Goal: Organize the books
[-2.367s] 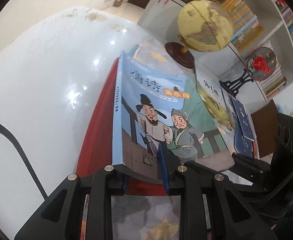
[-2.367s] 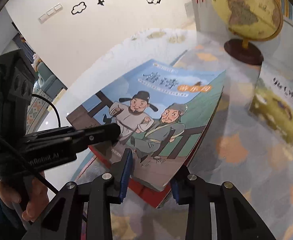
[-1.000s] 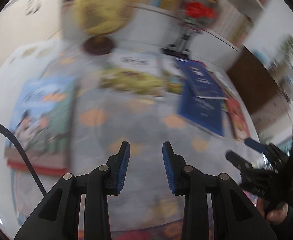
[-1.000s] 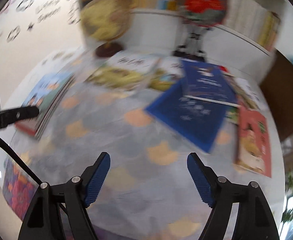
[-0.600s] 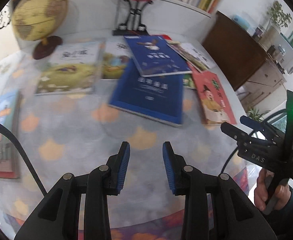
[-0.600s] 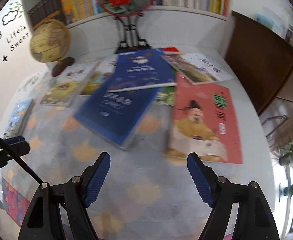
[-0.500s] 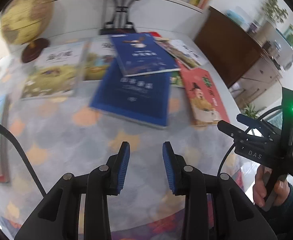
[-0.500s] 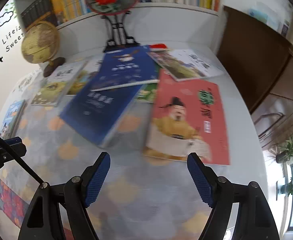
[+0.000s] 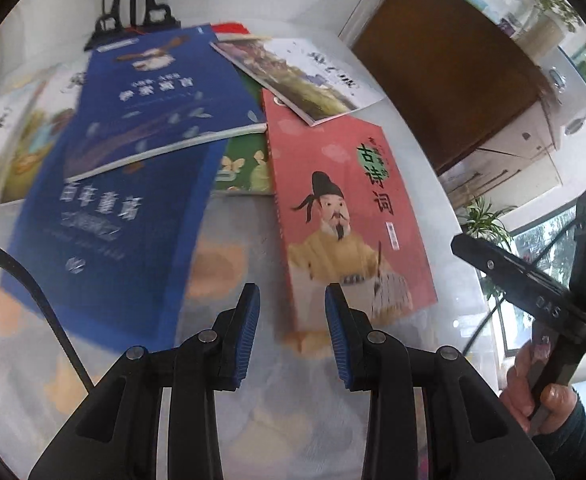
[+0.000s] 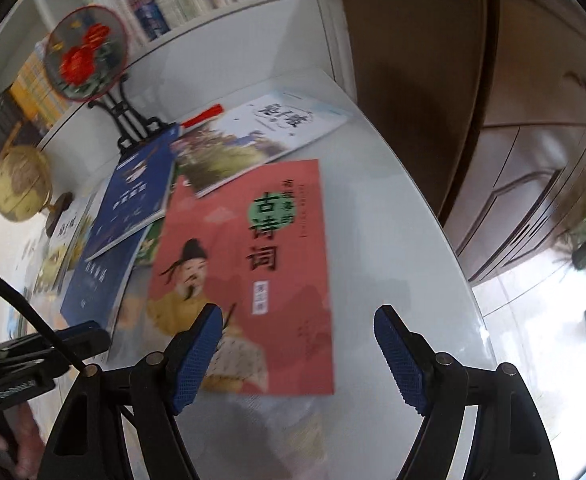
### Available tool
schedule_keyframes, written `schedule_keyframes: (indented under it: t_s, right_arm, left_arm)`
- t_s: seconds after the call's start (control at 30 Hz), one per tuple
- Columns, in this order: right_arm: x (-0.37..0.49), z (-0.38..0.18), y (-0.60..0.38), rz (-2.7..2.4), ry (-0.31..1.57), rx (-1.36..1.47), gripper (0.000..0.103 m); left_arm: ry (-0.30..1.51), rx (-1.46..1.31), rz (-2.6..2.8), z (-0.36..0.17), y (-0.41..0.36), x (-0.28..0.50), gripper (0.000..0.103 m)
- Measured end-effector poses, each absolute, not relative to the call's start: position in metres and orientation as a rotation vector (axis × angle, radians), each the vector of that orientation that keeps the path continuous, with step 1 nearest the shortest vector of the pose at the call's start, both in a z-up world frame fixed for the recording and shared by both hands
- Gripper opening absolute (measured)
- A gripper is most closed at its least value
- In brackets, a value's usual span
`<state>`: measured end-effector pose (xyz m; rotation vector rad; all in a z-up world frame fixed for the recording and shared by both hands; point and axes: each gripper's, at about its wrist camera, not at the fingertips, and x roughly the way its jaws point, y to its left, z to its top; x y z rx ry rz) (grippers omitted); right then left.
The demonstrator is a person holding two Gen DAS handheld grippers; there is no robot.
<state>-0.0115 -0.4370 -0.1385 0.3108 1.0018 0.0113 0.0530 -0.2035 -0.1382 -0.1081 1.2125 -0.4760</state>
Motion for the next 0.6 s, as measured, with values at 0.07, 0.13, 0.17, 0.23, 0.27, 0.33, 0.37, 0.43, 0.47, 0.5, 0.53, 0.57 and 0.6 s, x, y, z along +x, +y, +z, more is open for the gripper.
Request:
schedule_keyframes:
  t_s: [0.07,0.13,0.17,0.23,0.27,0.33,0.37,0.43,0.47,0.5,0.53,0.57,0.6]
  right_arm:
    - [-0.003,-0.148,-0.444,0.055,1.031,0.351,0.065]
    - [0.004,-0.157,-0.448,0.078,1.06,0.369,0.061]
    - [0.006,-0.162,-0.448,0.085,1.069,0.371,0.06]
    - [0.009,-0.167,-0.449,0.086,1.077,0.363,0.057]
    - [0.011,-0.169,-0.449,0.088,1.081,0.36,0.057]
    - [0.014,-0.174,-0.449,0.089,1.086,0.358,0.057]
    - [0.014,-0.175,-0.449,0.091,1.088,0.359,0.056]
    - [0.016,-0.177,-0.449,0.101,1.09,0.356,0.056]
    - [0.017,-0.178,-0.449,0.104,1.091,0.354,0.056]
    - [0.018,-0.179,-0.449,0.107,1.094,0.354,0.056]
    - [0.019,-0.18,-0.449,0.11,1.098,0.355,0.056]
    - [0.019,-0.181,-0.449,0.111,1.101,0.358,0.056]
    - [0.02,-0.183,-0.45,0.114,1.106,0.362,0.056]
  left_arm:
    - [1.217,-0.112,-0.477,-0.144,-0.21,0.058,0.031]
    - [1.227,-0.112,-0.473,-0.15,-0.215,0.062,0.031]
    - [1.23,-0.114,-0.476,-0.152,-0.217,0.063,0.031]
    - [1.237,-0.112,-0.471,-0.156,-0.221,0.065,0.031]
    - [1.24,-0.108,-0.472,-0.159,-0.223,0.066,0.031]
    - [1.247,-0.101,-0.47,-0.162,-0.226,0.065,0.031]
    - [1.248,-0.103,-0.474,-0.164,-0.227,0.066,0.031]
    - [1.247,-0.109,-0.475,-0.165,-0.229,0.065,0.031]
    - [1.245,-0.11,-0.475,-0.165,-0.229,0.065,0.031]
    - [1.245,-0.113,-0.476,-0.165,-0.229,0.065,0.031]
    - [1.247,-0.12,-0.476,-0.165,-0.228,0.065,0.031]
    - [1.249,-0.126,-0.477,-0.165,-0.227,0.065,0.031]
    - [1.25,-0.132,-0.478,-0.165,-0.227,0.066,0.031]
